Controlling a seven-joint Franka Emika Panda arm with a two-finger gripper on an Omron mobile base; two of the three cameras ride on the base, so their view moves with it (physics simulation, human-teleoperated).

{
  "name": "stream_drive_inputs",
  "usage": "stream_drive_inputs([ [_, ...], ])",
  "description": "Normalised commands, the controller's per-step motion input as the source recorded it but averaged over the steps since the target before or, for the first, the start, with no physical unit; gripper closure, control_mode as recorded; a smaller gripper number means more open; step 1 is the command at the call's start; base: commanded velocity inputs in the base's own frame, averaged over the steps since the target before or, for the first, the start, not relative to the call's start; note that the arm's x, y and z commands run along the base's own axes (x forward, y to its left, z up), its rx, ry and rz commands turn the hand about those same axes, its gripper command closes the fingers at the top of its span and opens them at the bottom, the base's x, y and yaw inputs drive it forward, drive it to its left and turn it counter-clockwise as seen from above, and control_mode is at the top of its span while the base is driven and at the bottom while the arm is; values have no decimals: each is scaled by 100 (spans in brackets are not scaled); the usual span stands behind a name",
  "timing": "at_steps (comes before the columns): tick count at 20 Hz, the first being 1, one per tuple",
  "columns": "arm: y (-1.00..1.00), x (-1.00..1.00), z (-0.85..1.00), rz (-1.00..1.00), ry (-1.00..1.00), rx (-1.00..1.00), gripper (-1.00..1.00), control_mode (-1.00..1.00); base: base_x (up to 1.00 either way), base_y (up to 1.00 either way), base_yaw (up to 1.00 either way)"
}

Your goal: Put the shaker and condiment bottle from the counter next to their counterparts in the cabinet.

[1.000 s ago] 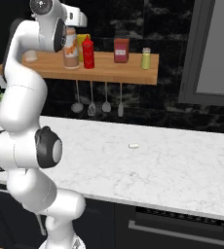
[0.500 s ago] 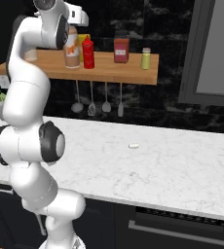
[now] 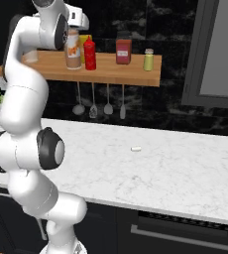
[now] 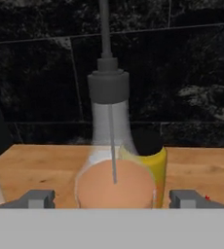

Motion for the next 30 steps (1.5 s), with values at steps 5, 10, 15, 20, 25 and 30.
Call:
stream_drive_inputs([
  [5,0,-47,-4,0,0,0,-100,-100,0,0,0],
  [10,0,-66,0,0,0,0,-100,-100,0,0,0],
  [15,0,-82,-1,0,-1,0,-100,-100,0,0,0],
  [20,0,-86,-31,0,-4,0,-100,-100,0,0,0],
  [25,0,-94,-52,-9,-7,0,-100,-100,0,0,0],
  [30,0,-100,-29,-17,-10,0,-100,-100,0,0,0],
])
